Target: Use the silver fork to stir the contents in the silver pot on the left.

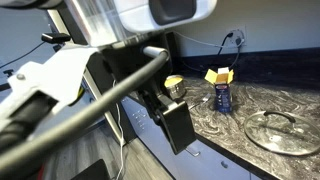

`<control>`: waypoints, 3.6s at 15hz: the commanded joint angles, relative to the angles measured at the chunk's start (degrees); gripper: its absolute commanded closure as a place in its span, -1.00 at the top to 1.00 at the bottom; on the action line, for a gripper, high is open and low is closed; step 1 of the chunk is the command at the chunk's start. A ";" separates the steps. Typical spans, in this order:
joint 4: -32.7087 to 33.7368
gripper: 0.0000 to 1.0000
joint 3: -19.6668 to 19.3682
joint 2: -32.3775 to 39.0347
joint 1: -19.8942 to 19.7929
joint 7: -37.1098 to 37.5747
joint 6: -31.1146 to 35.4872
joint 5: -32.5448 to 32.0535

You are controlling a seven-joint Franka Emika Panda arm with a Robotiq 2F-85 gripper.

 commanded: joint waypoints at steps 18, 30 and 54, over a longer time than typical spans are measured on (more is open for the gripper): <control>-0.30 1.00 2.07 -0.08 -1.04 -0.32 0.46 1.43; -5.91 1.00 27.27 5.64 6.69 31.35 25.40 8.37; 22.71 1.00 31.52 36.95 10.64 60.17 18.19 -20.99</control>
